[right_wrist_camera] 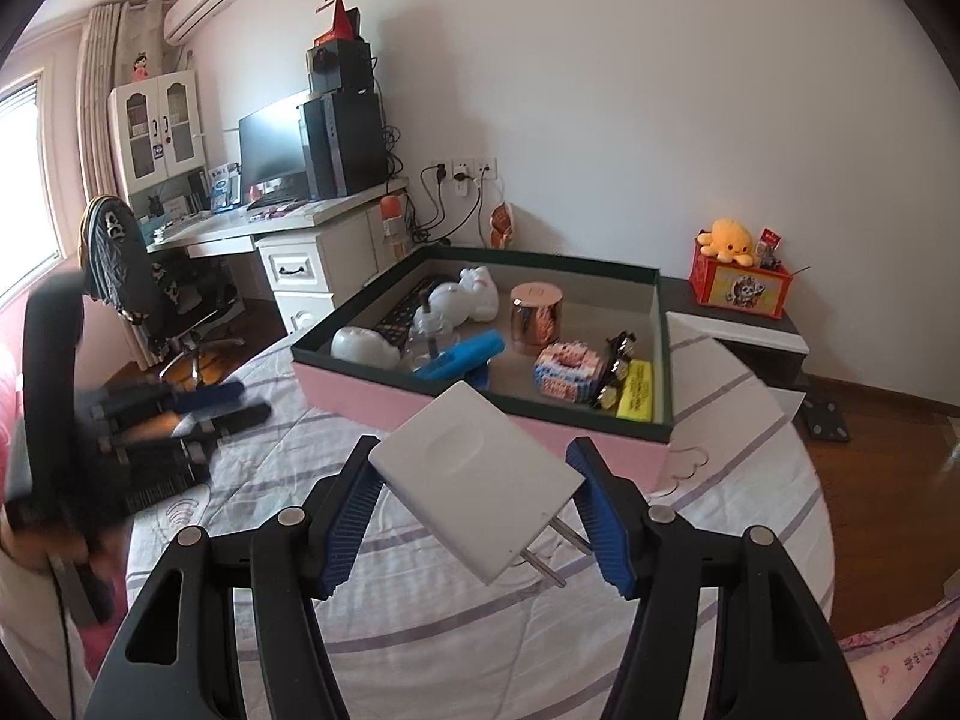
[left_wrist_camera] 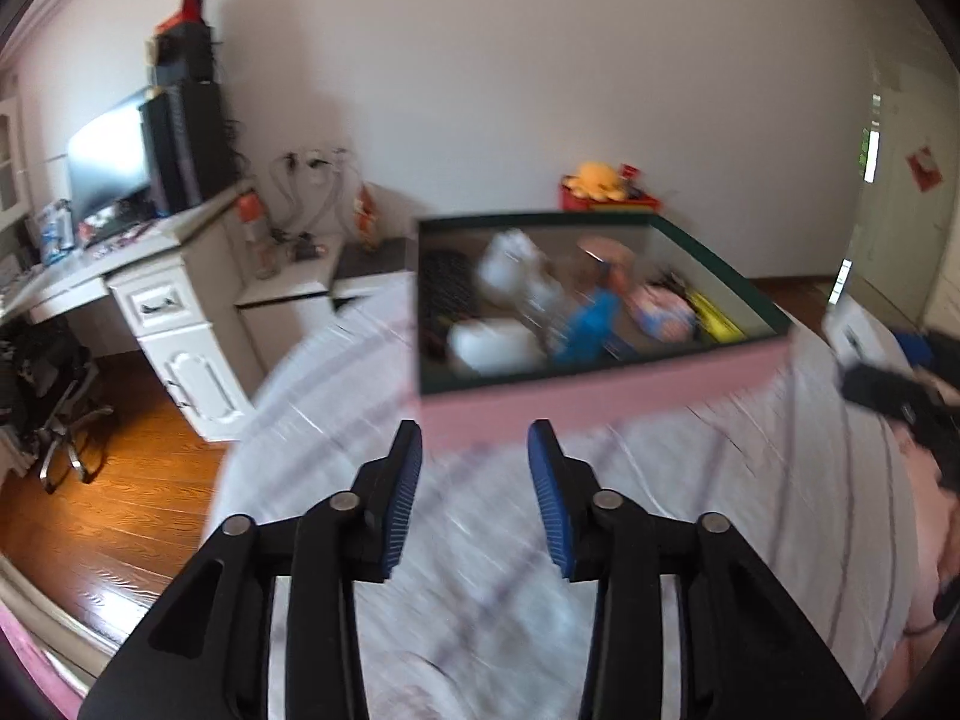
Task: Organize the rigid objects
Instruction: 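Carry the white charger plug over the pink box with the right tool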
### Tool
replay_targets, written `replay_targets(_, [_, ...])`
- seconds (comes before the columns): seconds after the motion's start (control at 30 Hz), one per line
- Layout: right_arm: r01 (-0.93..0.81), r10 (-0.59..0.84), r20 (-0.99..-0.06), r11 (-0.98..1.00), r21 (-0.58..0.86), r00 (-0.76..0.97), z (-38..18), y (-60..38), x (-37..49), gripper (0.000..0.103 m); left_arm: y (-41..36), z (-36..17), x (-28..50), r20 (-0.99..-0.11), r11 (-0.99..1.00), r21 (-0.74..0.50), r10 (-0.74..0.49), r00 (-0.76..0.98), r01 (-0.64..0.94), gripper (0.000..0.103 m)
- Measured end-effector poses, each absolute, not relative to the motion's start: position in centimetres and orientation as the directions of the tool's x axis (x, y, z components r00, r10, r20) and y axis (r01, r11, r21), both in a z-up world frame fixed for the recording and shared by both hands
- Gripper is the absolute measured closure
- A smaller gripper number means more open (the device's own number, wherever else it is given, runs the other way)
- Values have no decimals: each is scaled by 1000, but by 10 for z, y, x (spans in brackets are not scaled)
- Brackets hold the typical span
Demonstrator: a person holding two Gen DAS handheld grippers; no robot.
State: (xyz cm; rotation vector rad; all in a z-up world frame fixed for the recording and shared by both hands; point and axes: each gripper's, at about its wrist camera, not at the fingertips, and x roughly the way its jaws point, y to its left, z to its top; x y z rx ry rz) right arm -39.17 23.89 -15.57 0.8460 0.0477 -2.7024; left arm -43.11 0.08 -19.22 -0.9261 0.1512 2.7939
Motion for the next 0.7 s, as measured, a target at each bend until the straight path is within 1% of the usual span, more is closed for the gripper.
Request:
replay_targets(0.13, [290, -274, -555, -955, 61, -785, -152, 245, -398, 39, -6, -182, -470, -617, -979, 67, 110, -780, -191, 64])
replay_targets(0.2, [285, -268, -556, -957, 59, -787, -151, 247, -401, 39, -6, -183, -488, -643, -977, 48, 129, -755, -209, 64])
replay_targets(0.3, [274, -261, -554, -960, 62, -791, -151, 251, -407, 39, -1, -191, -511, -682, -971, 69, 121, -721, -228, 64])
replay_targets(0.37, [269, -256, -555, -961, 60, -791, -151, 252, -412, 39, 3, -197, -522, -710, -967, 56, 137, -690, -250, 70])
replay_targets(0.43, [267, -253, -561, -962, 59, -788, -153, 254, -415, 39, 9, -204, -529, -726, -962, 76, 128, -676, -264, 81])
replay_targets(0.47, [264, -249, -561, -963, 56, -790, -153, 255, -417, 39, 10, -207, -532, -729, -960, 87, 120, -674, -265, 82])
replay_targets(0.53, [264, -248, -565, -963, 55, -787, -154, 255, -420, 39, 12, -211, -538, -737, -961, 101, 101, -668, -258, 90])
replay_targets(0.63, [261, -243, -566, -964, 50, -788, -155, 256, -424, 39, 10, -218, -547, -753, -961, 122, 73, -654, -247, 94])
replay_targets(0.7, [259, -240, -565, -965, 50, -789, -155, 256, -426, 39, 10, -220, -552, -759, -961, 117, 77, -646, -251, 94])
